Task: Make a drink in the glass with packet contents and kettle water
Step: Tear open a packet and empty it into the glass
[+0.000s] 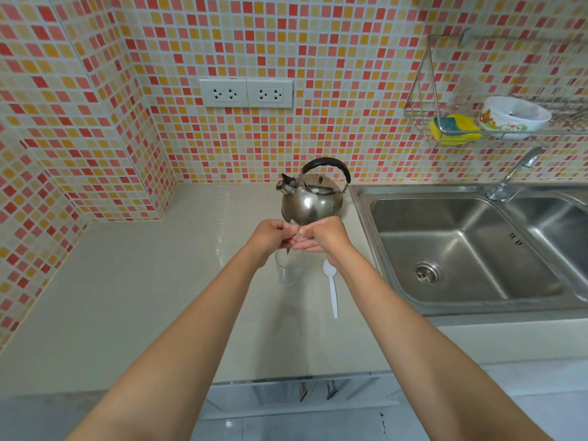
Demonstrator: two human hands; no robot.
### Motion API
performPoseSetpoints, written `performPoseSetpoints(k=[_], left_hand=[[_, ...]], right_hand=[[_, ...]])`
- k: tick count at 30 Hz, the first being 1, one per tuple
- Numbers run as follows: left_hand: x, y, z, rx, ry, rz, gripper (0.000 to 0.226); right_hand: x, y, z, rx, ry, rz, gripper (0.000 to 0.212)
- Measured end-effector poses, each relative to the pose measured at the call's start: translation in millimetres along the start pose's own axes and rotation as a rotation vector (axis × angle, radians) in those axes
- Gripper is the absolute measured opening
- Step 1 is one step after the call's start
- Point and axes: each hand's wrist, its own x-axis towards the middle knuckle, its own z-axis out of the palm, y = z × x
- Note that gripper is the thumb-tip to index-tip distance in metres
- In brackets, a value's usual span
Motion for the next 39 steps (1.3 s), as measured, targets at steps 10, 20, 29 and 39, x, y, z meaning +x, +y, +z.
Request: performPoseSetpoints(k=[10,20,29,39], left_hand=[[4,11,-4,0.128,0.028,-0.084,0.017],[7,11,-5,0.311,0.031,-0.062,0.024],[5,9,-5,0.385,0.153,-0.066,0.028],[3,19,-9,0.295,0.222,-0.022,0.016]], right_hand=[[0,0,-1,-0.148,-0.056,-0.109,0.024],[5,-6,23,-0.543,0.114,-0.135,0.033],[13,4,24,-0.519,0.18,-0.228,0.022],[19,2,24,-0.491,0.166,-0.254,0.025]])
